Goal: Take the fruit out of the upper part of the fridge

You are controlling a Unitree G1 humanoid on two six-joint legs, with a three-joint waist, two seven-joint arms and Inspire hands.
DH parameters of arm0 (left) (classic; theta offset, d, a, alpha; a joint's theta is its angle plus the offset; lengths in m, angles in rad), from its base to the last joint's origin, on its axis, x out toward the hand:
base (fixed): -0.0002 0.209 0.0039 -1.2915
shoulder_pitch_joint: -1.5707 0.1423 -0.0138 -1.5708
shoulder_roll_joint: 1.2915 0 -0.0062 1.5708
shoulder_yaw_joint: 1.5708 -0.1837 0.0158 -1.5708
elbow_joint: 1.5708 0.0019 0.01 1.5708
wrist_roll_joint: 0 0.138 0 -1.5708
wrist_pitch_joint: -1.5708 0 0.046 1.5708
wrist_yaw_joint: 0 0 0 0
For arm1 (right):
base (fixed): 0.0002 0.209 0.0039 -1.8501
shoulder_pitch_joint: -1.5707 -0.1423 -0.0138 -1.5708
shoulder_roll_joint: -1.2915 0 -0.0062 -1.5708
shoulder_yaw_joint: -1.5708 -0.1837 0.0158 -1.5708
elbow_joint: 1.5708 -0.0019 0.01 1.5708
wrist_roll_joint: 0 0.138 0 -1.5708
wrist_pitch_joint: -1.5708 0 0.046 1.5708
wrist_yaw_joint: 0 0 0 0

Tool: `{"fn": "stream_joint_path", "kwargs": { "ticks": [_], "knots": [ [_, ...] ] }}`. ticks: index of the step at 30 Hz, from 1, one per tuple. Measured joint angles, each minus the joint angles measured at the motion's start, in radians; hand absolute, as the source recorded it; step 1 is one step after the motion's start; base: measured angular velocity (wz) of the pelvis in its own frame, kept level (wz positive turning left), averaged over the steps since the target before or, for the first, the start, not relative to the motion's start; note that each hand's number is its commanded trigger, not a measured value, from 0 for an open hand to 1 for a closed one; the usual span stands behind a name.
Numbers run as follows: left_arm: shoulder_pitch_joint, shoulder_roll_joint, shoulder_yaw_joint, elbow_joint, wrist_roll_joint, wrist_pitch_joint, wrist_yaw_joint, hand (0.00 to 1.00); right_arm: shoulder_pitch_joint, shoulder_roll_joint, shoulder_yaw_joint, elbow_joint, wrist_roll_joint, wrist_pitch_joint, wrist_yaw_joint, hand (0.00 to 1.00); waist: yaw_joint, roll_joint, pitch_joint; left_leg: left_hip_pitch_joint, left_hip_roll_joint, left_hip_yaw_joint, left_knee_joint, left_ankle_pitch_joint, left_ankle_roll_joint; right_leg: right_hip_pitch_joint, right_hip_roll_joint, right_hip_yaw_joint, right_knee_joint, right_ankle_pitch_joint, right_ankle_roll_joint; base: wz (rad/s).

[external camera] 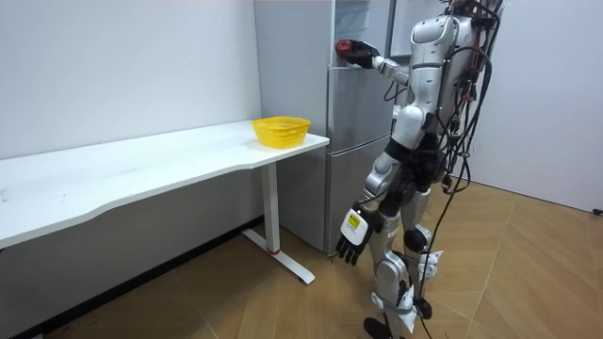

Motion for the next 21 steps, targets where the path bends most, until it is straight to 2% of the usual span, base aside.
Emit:
{"fn": "stream_joint_path", "kwargs": {
  "ticks": [7, 10, 14, 21],
  "knots": [
    [-0.027, 0.001, -0.012, 0.046, -0.049, -0.040, 0.002, 0.00, 0.005, 0.080, 0.086, -0.101, -0.267, -0.024, -0.128, 1.00, 0.004, -0.001, -0.0037, -0.046, 0.000, -0.003, 0.005, 0.005, -0.005, -0.049, 0.000, -0.001, 0.016, 0.002, -0.003, 0.00],
    [-0.029, 0.003, -0.013, 0.060, -0.055, -0.053, 0.002, 0.00, 0.014, 0.083, 0.118, -0.168, -0.328, -0.030, -0.139, 1.00, 0.005, -0.001, -0.0037, -0.044, 0.000, -0.002, 0.000, 0.005, -0.005, -0.051, 0.000, -0.001, 0.015, 0.002, -0.003, 0.00],
    [-0.036, 0.007, -0.015, 0.078, -0.058, -0.072, 0.003, 0.00, 0.016, 0.083, 0.190, -0.197, -0.383, -0.066, -0.140, 1.00, 0.015, -0.006, -0.0035, -0.043, 0.000, -0.002, 0.000, 0.005, -0.005, -0.051, 0.000, -0.002, 0.012, 0.002, -0.003, 0.00],
    [-0.048, 0.017, -0.048, 0.086, -0.058, -0.085, 0.001, 0.00, 0.017, 0.083, 0.286, -0.199, -0.532, -0.078, -0.076, 1.00, 0.056, -0.017, 0.0007, -0.054, 0.000, -0.007, 0.001, 0.005, -0.005, -0.050, 0.001, -0.007, 0.000, 0.002, -0.003, 0.01]
  ]
}}
